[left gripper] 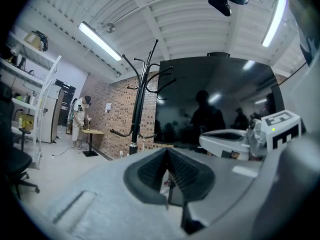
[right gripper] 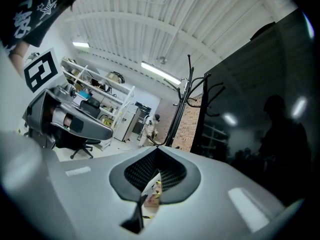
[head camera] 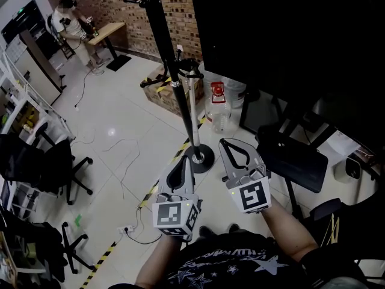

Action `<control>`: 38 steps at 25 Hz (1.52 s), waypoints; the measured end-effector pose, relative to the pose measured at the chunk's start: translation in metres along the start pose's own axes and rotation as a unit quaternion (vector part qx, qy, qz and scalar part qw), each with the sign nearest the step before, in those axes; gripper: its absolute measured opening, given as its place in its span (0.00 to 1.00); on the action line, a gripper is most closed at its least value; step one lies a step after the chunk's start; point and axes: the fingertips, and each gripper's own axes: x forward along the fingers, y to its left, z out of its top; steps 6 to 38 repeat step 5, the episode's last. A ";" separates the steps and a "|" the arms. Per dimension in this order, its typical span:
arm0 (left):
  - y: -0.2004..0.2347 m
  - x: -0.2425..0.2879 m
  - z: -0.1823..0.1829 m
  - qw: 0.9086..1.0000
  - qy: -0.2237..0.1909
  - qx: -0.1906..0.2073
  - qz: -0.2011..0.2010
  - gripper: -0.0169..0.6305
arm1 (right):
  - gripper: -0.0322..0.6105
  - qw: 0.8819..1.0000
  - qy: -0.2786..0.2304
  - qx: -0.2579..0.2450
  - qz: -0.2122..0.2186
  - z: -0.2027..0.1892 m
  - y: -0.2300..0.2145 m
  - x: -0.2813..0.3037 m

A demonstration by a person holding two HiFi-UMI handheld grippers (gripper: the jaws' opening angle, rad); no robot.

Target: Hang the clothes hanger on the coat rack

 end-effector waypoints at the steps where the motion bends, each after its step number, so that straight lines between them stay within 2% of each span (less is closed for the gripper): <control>1: -0.003 0.001 0.000 1.000 0.000 0.000 -0.001 0.03 | 0.06 1.000 0.001 0.000 0.000 -0.001 -0.002 -0.002; 5: -0.014 0.003 0.000 1.000 0.000 0.001 -0.005 0.03 | 0.06 1.000 0.003 -0.002 -0.001 -0.004 -0.008 -0.009; 38: -0.014 0.003 0.000 1.000 0.000 0.001 -0.005 0.03 | 0.06 1.000 0.003 -0.002 -0.001 -0.004 -0.008 -0.009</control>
